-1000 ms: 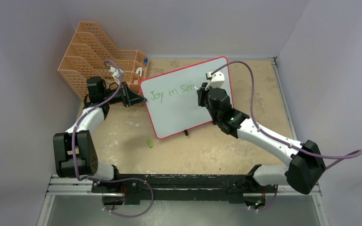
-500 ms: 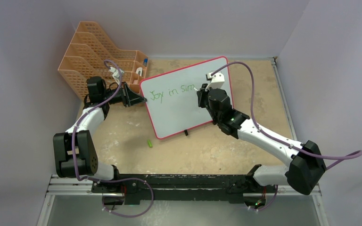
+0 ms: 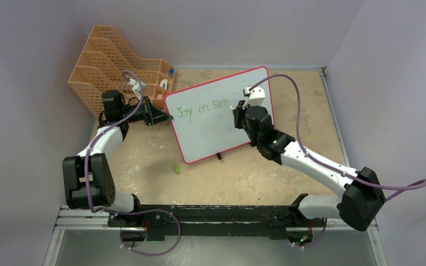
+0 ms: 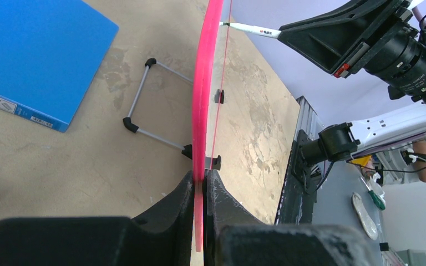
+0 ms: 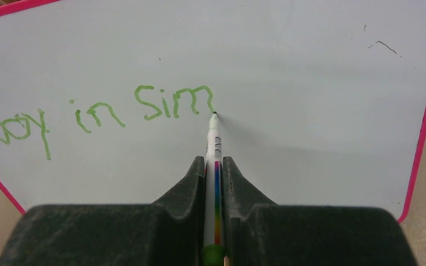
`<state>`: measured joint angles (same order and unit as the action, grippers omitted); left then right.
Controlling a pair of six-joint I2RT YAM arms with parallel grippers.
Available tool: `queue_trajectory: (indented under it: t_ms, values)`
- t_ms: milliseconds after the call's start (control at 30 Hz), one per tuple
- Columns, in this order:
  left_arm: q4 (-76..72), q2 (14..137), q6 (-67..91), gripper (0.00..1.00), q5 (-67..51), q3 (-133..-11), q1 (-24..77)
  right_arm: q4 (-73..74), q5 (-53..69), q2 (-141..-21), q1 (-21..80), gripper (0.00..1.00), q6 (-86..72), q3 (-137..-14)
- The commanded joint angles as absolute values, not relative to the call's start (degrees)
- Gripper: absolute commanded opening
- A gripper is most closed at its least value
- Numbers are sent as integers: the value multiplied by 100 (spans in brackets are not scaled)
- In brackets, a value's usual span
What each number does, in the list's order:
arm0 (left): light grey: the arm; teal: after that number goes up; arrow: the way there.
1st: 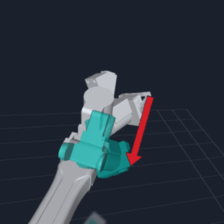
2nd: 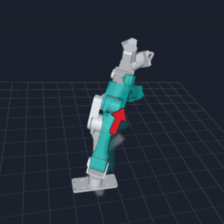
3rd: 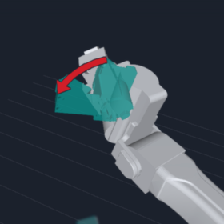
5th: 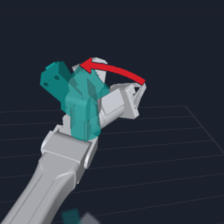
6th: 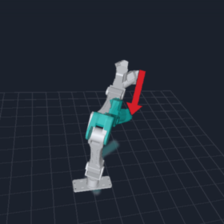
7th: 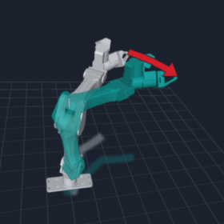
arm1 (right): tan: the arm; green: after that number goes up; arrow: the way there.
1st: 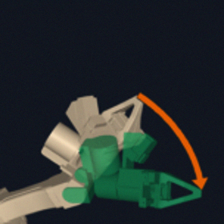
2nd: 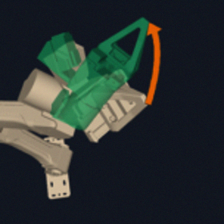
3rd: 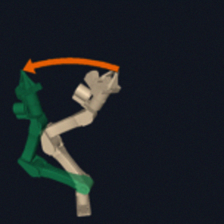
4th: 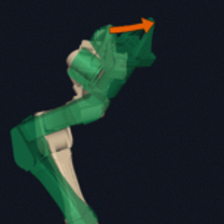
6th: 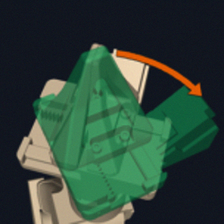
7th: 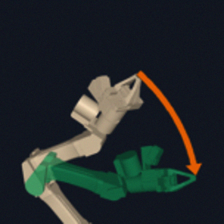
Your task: Write a sentence on the whiteboard
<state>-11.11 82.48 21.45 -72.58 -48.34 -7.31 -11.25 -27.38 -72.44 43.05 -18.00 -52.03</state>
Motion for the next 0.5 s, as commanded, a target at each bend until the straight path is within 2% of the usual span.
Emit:
queue_trajectory:
  t_ms: [0,467]
  values:
    - [-1158,8110,2039,0,-7232,-4993,-665,-1130,-2748,-6947,4274,0,-1822,-5203]
    - [-1140,8112,2023,0,-7221,-4993,-664,-1373,-2963,-7072,4229,0,-1615,-5352]
